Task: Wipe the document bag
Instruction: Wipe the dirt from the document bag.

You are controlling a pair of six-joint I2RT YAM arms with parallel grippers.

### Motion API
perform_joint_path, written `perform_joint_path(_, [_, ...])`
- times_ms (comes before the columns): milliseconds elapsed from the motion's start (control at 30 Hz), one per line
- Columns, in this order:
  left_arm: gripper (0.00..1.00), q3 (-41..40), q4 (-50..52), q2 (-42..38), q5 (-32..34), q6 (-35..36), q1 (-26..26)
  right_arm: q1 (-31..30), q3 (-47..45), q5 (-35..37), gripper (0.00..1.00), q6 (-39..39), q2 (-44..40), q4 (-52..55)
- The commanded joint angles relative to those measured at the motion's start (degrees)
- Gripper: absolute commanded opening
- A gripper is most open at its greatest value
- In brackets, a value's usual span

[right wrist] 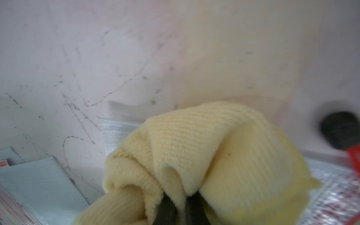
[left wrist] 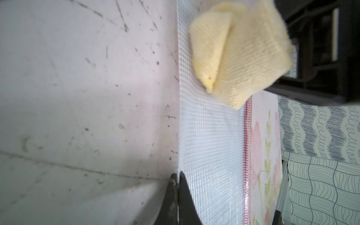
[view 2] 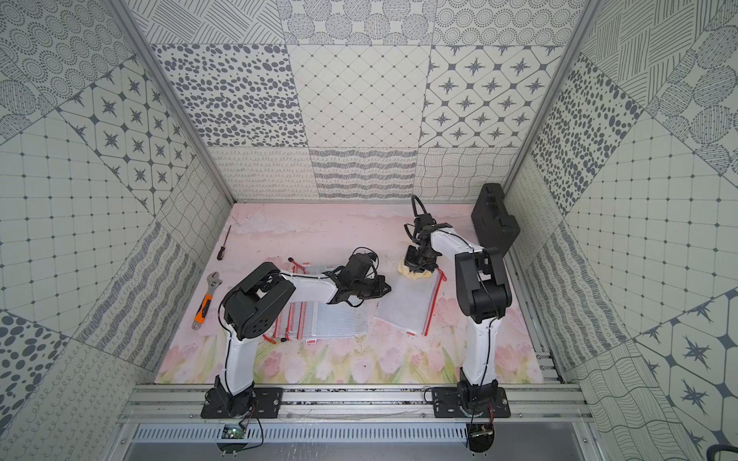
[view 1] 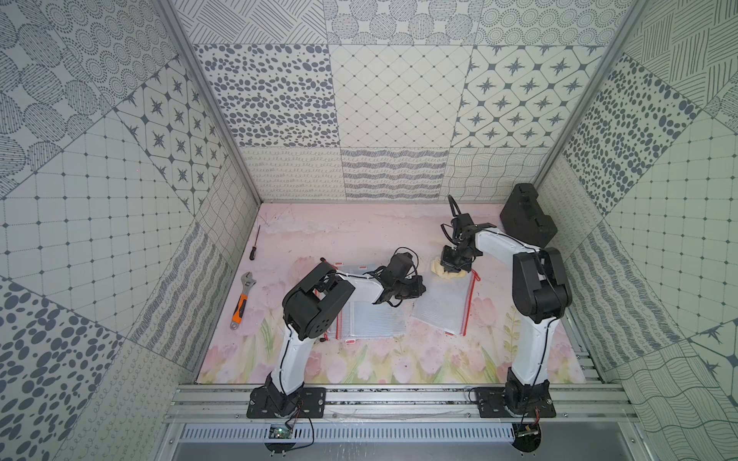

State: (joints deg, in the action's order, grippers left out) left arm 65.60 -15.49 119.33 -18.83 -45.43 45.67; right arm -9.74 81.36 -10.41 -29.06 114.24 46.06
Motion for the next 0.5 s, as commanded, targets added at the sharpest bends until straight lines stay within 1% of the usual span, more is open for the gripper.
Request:
perform_joint_path(0, [0.00,-1.07,20.58,2.27,8.20,0.58,-0.67,5.53,-5.16,4.35,0.00,2.37,-2.35,1.63])
perform_joint_path(100, [0.00,-1.05,20.65,2.39,8.19,0.55,-0.67,4.94,-5.21,3.05,0.00,2.66,-3.21,1.93])
perform_joint_path(200, [0.00,-1.09,20.58,2.40,8.20,0.36,-0.71,-0.89,-3.37,2.14,0.00,1.08,-2.96,1.59])
perform_joint_path(367, [0.00,-1.09,20.75,2.45,8.20,0.07,-0.87,-13.12,0.83,-0.75,0.00,-3.15,1.23,0.02])
perform_joint_path(433, [0.00,-1.18,20.87,2.42,8.30,-0.01,-0.85,-14.91,0.63,-1.39,0.00,-4.61,2.35,-1.13])
perform_joint_path(467, [0.00,-1.17,20.95,2.39,8.42,0.07,-0.87,-14.86,-0.41,-1.67,0.00,-5.31,2.55,-1.98])
